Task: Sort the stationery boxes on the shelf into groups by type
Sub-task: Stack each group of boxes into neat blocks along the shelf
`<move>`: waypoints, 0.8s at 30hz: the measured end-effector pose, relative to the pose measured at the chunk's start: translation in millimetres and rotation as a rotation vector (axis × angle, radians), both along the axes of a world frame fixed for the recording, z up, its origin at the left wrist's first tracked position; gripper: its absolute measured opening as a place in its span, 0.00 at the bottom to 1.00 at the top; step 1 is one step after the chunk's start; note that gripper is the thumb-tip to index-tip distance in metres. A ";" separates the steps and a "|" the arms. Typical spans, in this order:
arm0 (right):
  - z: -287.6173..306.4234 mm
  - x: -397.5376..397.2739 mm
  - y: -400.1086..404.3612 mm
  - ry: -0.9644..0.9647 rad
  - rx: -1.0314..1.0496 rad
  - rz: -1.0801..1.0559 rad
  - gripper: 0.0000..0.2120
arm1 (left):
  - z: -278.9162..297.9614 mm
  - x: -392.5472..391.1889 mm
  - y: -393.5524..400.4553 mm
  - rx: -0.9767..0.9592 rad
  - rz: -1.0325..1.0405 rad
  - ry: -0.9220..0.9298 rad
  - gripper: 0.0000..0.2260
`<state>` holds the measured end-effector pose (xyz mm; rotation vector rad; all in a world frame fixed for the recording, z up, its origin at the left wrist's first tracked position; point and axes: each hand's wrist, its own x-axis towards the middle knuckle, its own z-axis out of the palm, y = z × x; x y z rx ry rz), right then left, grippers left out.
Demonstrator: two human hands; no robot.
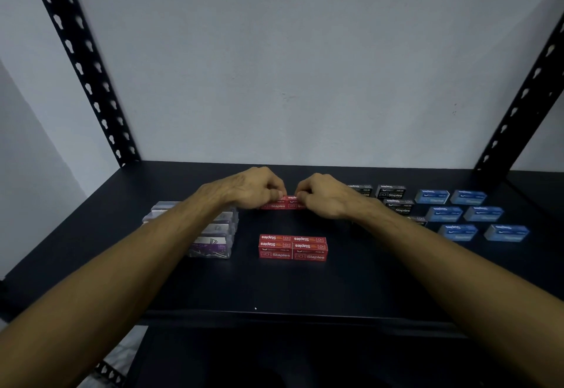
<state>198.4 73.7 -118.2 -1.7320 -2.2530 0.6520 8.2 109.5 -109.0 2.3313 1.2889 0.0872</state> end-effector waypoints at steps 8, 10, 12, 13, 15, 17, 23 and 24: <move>7.1 3.6 -28.7 0.007 -0.084 0.021 0.12 | 1.6 1.4 -26.4 -0.087 -0.048 0.001 0.08; 7.2 3.8 -34.7 0.011 -0.098 0.028 0.12 | 3.4 1.5 -34.4 -0.106 -0.058 0.002 0.08; 6.9 3.9 -41.3 0.016 -0.106 0.038 0.11 | 4.8 2.3 -40.7 -0.103 -0.065 0.017 0.08; 6.9 4.0 -44.4 0.019 -0.105 0.041 0.11 | 5.0 2.6 -43.2 -0.102 -0.070 0.026 0.08; 7.2 3.9 -50.0 0.027 -0.100 0.042 0.11 | 4.5 2.2 -46.7 -0.100 -0.082 0.049 0.08; 7.6 3.9 -55.1 0.033 -0.104 0.043 0.11 | 4.2 1.9 -49.4 -0.090 -0.090 0.060 0.07; 9.0 4.1 -63.7 0.040 -0.118 0.046 0.11 | 6.5 1.5 -56.9 -0.109 -0.097 0.058 0.07; 9.2 4.1 -64.4 0.037 -0.119 0.048 0.11 | 6.6 1.3 -57.7 -0.111 -0.098 0.059 0.07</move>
